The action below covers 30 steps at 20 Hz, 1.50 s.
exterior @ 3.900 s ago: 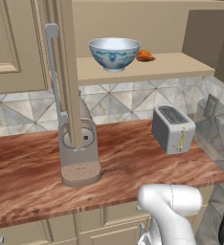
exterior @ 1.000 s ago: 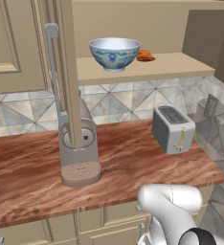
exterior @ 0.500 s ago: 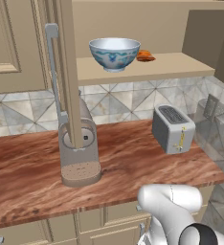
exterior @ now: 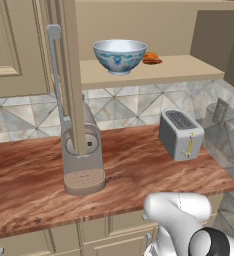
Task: Pick the mug and place it in the sink. Pick the bowl and place it in the open cabinet and then close the cabinet.
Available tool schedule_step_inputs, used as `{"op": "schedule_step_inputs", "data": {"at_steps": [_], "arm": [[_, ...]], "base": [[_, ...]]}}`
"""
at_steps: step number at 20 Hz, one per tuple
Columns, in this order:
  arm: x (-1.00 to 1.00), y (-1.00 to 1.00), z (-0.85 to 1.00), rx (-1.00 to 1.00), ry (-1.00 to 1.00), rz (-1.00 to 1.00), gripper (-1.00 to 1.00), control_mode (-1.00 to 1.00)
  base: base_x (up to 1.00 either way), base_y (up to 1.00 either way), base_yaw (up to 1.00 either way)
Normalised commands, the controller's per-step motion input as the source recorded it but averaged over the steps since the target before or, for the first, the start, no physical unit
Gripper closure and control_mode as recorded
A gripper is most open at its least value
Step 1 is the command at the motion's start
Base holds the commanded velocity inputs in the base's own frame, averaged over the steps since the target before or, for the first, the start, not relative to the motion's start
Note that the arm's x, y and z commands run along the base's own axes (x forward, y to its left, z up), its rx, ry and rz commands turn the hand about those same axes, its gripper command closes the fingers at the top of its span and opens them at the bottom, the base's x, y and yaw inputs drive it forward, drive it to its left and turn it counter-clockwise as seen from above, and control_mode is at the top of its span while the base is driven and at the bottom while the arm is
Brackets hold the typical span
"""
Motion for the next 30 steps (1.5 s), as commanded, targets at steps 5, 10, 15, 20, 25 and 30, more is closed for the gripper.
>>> {"op": "schedule_step_inputs", "data": {"at_steps": [5,10,15,20,25,30], "arm": [[0.33,-0.06,-0.03,0.0,0.0,0.05,-1.0,-1.0],[0.34,-0.1,-0.01,0.0,0.0,0.06,-1.0,-1.0],[0.35,-0.01,-0.05,0.0,0.0,0.05,-1.0,-1.0],[0.4,-0.01,-0.09,0.0,0.0,0.05,-1.0,-1.0],[0.34,0.0,-0.13,0.0,0.0,0.04,-1.0,-1.0],[0.62,0.23,-0.12,-0.14,-0.05,0.03,-1.0,-1.0]], "base": [[0.0,0.0,0.0],[0.0,0.0,0.0],[0.0,0.0,0.0],[0.0,0.0,0.0],[0.0,0.0,0.0],[0.0,0.0,0.0]]}}
